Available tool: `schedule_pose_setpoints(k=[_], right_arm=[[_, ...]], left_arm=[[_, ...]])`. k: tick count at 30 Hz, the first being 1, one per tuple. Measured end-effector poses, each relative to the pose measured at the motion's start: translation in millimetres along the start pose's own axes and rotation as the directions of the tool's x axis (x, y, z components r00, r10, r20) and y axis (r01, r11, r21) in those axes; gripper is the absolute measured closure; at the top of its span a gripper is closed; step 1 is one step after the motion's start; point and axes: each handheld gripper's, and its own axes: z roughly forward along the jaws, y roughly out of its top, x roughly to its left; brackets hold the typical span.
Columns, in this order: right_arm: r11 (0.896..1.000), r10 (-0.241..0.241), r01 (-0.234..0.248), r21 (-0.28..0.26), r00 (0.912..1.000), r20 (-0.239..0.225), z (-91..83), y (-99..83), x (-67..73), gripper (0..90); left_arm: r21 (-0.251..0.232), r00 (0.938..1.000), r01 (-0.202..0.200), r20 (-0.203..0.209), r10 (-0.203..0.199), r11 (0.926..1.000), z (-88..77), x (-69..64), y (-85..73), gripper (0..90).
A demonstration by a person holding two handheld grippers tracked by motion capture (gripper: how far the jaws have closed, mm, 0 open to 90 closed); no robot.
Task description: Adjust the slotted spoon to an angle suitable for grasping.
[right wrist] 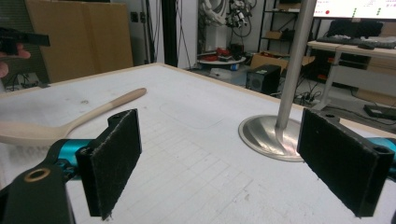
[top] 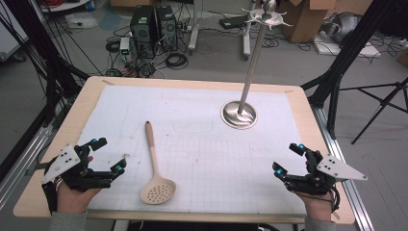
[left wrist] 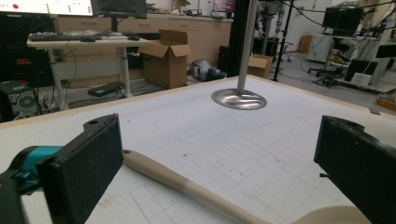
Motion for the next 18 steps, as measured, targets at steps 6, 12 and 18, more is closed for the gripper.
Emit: schedule_pose_setpoints(k=[6, 12, 18], right_arm=[[1.000, 0.015, -0.015, -0.001, 0.9999, -0.002, -0.9, -1.0, -0.8, 12.8], [1.000, 0.011, -0.010, 0.005, 0.9999, -0.011, 0.7, -0.4, 1.7, 12.8], [1.000, 0.013, -0.013, 0.005, 0.9997, -0.020, 1.6, -0.6, 2.6, 12.8]], left_arm=[[0.008, 1.0000, 0.002, 0.002, -0.002, 1.0000, 4.1, -0.3, -2.3, 2.2], [0.060, 0.9999, 0.000, -0.016, 0.001, 0.9982, 9.1, 1.1, -7.2, 20.3], [0.092, 0.9999, -0.004, -0.014, 0.005, 0.9957, 14.4, 5.1, -9.2, 39.9]])
